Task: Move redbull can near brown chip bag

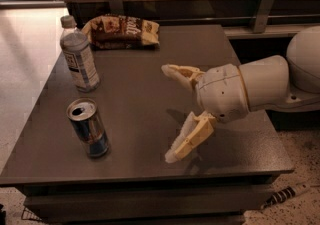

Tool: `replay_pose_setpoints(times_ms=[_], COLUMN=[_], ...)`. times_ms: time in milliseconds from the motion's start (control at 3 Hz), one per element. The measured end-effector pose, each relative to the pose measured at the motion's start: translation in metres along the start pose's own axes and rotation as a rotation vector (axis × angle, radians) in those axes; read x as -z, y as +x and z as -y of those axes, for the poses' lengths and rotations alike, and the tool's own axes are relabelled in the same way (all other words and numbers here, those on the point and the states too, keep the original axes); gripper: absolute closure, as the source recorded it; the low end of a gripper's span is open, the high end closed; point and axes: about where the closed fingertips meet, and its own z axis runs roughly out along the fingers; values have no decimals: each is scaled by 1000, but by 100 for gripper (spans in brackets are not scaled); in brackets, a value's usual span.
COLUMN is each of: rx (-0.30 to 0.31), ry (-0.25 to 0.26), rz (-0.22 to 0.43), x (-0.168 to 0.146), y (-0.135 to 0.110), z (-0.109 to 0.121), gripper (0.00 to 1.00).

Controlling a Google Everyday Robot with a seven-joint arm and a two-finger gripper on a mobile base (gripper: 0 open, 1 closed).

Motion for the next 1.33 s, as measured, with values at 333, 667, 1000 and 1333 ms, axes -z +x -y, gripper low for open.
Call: replay_pose_setpoints(times_ms=[333, 667, 1000, 1333], rx=[-21, -82, -111, -118], ry=[-6, -8, -3, 4], rz=[61, 131, 173, 213], x=[-22, -57, -75, -93], y=[4, 6, 4, -8], z=[7, 15, 15, 3], gripper=[0, 0, 0, 0])
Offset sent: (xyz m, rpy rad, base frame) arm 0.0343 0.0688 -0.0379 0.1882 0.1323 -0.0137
